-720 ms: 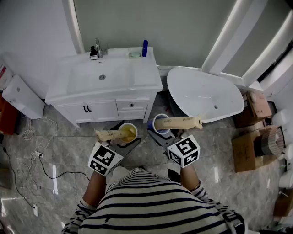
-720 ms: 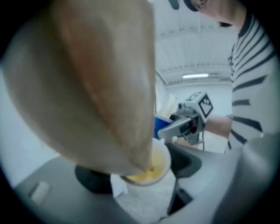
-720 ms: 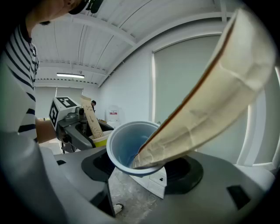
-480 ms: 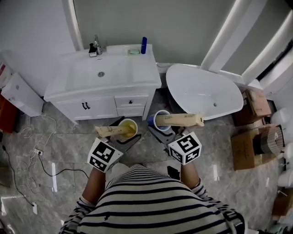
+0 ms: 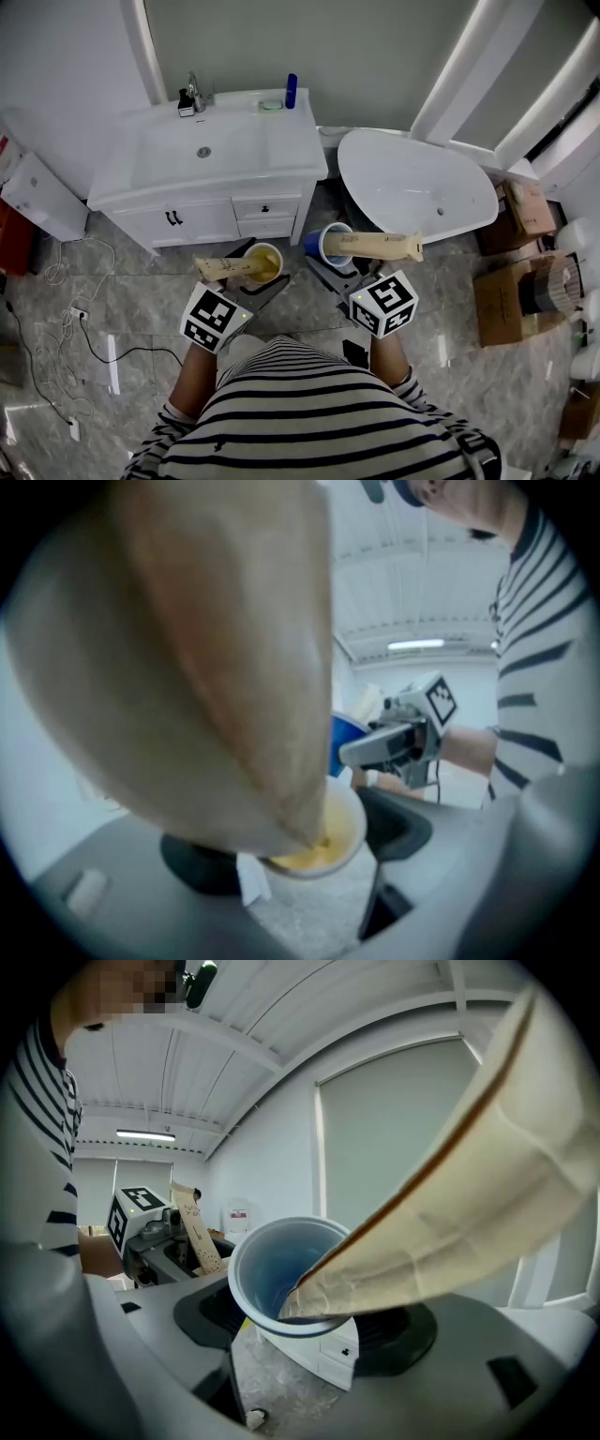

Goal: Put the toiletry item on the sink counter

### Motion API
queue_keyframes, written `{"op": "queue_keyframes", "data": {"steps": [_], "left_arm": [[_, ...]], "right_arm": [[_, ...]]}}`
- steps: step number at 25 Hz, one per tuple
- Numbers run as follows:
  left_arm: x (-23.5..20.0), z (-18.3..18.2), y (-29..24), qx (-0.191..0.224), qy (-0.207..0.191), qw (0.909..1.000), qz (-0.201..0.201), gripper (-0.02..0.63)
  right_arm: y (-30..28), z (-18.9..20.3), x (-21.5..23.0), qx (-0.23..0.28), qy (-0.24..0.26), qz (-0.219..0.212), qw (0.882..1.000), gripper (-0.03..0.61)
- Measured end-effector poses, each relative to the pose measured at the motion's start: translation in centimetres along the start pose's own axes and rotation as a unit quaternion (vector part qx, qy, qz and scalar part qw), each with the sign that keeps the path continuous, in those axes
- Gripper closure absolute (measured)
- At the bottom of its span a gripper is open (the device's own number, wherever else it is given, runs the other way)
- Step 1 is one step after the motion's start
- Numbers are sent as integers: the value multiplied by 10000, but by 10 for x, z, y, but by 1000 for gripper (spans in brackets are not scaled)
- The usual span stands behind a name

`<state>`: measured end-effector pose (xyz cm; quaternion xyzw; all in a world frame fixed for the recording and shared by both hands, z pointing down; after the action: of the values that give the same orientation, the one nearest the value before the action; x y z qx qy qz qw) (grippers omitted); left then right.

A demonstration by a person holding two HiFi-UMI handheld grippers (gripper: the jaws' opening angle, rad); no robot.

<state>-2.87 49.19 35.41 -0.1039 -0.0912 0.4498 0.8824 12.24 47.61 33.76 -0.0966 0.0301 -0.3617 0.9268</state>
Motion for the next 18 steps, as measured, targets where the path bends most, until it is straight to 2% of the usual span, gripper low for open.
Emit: {"op": "queue_keyframes", "data": {"steps": [12, 18], "left_arm": [[-2, -2, -13, -35, 34, 9999, 92, 240], [-22, -2, -26, -39, 28, 9998, 199, 240]], "right_arm": [[2, 4, 12, -104, -45, 51, 9999, 250], [-10, 4, 24, -130, -116, 186, 9997, 250]]}}
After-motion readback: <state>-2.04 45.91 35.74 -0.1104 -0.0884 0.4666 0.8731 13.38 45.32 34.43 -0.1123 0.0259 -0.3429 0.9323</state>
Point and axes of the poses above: the fingertips, and each gripper's own axes: y backward along the fingers, x to its right, z out of its underside, the point moved 5 cm from there along y, backward along the fingers, and after that the axes turned 1 degree about x, right-handed, at the moved point
